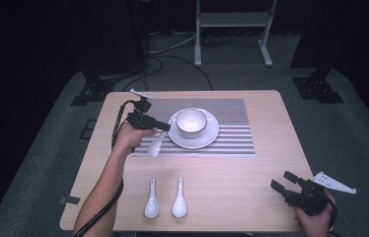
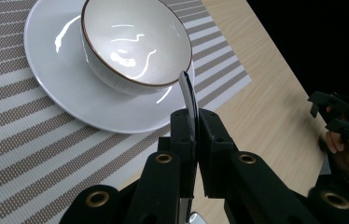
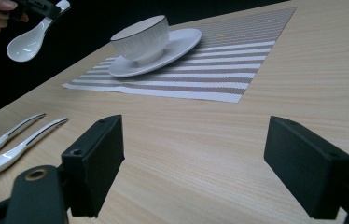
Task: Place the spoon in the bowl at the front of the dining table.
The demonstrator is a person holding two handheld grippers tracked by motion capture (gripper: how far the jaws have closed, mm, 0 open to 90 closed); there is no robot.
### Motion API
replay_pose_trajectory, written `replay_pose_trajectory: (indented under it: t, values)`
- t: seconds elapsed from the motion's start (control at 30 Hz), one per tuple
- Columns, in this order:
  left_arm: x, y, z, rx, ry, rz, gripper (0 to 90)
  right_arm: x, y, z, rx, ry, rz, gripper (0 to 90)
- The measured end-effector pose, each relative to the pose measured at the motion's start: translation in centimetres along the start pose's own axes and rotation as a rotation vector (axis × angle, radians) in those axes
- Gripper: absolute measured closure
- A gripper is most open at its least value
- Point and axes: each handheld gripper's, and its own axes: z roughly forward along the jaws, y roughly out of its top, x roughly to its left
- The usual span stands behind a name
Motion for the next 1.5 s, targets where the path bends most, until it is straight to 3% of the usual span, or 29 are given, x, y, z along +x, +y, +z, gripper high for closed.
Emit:
replay_pose_trajectory:
  t: [0.63,1.0,1.5]
  values:
    - [0.4,3.9,1.9,-0.002,-0.006,-0.002,85.3,-0.3,-0.1,-0.2,-0.002,-0.005,0.009,18.9]
    - [1.4,5.7,3.6,-0.014,-0.03,-0.042,85.3,-0.4,-0.1,0.0,-0.001,0.0,0.012,18.9]
    - [2.5,7.6,5.5,-0.015,-0.015,-0.063,85.3,-0.3,-0.1,0.1,0.002,0.01,0.013,18.9]
